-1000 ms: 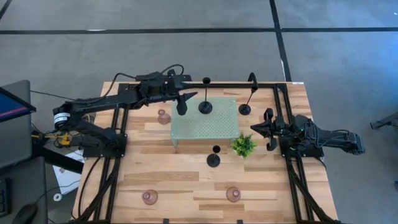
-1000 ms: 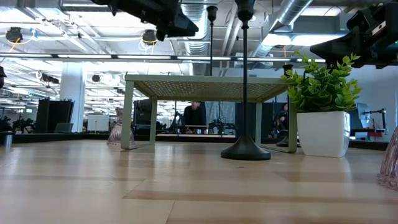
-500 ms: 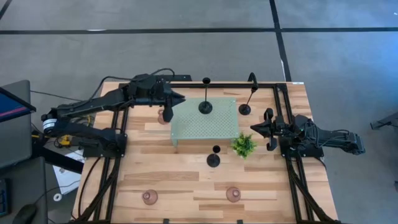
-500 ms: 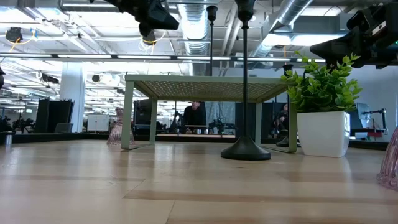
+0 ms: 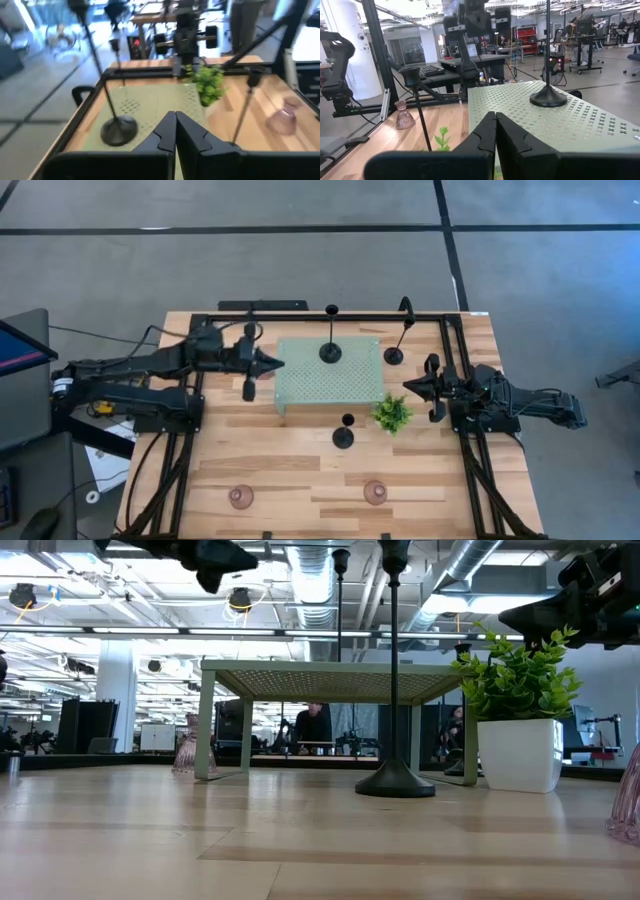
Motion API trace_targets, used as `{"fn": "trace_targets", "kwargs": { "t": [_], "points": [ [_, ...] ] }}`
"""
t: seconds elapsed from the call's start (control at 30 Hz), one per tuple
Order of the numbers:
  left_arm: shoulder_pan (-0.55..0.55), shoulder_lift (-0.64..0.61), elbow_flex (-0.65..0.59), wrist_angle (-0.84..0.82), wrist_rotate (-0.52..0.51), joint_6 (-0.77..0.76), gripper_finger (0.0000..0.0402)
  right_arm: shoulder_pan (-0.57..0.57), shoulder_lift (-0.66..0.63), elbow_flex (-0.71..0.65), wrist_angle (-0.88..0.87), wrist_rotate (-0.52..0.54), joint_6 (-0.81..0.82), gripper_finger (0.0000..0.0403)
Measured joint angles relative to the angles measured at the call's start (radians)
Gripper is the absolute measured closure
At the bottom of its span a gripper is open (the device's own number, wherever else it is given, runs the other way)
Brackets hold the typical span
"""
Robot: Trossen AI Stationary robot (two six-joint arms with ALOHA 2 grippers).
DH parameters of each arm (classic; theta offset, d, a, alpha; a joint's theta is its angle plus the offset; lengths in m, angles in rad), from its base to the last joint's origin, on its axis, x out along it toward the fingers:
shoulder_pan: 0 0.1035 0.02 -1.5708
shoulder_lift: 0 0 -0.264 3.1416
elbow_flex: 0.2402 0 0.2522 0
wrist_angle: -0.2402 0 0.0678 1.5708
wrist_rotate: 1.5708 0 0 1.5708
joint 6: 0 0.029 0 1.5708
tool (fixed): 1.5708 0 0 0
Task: Pick & Place candle stick holders
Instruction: Put the top pink candle holder on the shelf
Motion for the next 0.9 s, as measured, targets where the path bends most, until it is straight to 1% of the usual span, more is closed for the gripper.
{"fn": "trace_targets", "kwargs": {
  "t": [0.2, 0.37, 0.9],
  "points": [
    [-0.063, -0.117, -0.163, 0.150, 0.000, 0.011, 0.0397, 0.000, 0.000, 0.000, 0.001, 0.000, 0.000, 0.0403],
    [-0.079, -0.178, -0.235, 0.164, -0.001, 0.012, 0.0394, 0.000, 0.000, 0.000, 0.001, 0.000, 0.000, 0.0403],
    [-0.079, -0.181, -0.336, 0.176, 0.000, 0.001, 0.0393, 0.000, 0.000, 0.000, 0.000, 0.000, 0.000, 0.0403]
  ]
}}
